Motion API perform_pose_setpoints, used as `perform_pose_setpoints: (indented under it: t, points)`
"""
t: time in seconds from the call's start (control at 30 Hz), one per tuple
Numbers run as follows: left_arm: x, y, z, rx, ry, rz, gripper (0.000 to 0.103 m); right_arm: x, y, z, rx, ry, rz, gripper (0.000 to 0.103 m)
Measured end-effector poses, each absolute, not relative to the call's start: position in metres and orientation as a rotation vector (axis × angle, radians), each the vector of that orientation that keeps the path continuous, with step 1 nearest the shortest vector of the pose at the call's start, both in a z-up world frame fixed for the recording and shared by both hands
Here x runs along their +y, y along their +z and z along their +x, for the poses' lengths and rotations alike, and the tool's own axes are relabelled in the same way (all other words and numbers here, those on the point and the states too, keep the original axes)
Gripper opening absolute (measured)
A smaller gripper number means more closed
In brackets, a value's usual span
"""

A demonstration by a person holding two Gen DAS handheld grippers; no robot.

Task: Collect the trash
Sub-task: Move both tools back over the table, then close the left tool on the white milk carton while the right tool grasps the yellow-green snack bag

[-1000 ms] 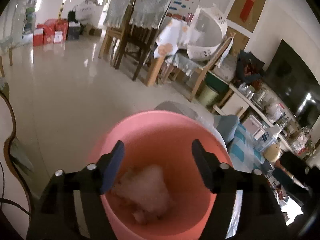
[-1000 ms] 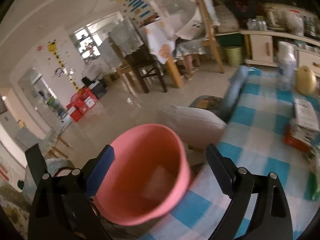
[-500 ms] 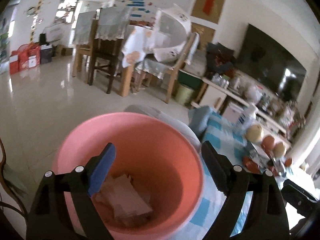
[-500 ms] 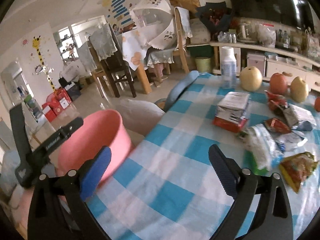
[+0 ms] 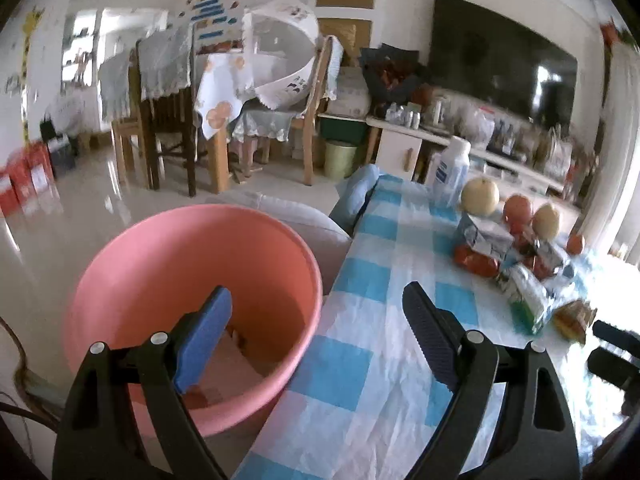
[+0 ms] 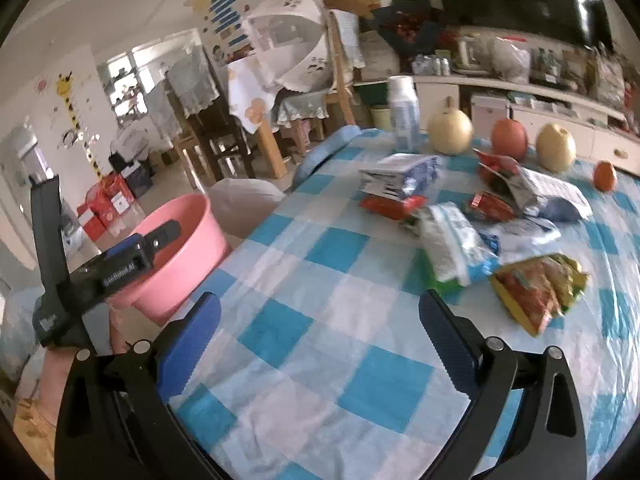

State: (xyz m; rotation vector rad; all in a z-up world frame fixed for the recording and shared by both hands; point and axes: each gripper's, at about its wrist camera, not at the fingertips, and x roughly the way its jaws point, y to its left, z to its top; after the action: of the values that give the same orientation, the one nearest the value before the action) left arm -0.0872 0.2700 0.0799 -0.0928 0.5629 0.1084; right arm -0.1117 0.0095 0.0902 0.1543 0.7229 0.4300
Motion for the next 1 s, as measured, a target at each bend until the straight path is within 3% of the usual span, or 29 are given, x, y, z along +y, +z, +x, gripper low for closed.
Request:
perform_pose_setpoints:
  t: [0.57,1.0]
  points:
    - [0.171,0.099,-0.078,0.625,-0.040,0.054,0.088,-0.133,0.086,-0.098,0.748,0.248,0.313,0.098]
    - [0.080,0.105,0.045,0.838,-0.197,0.046,0.088,-0.174,0.070,-0.057,0.894,0.203,0.260,0.098]
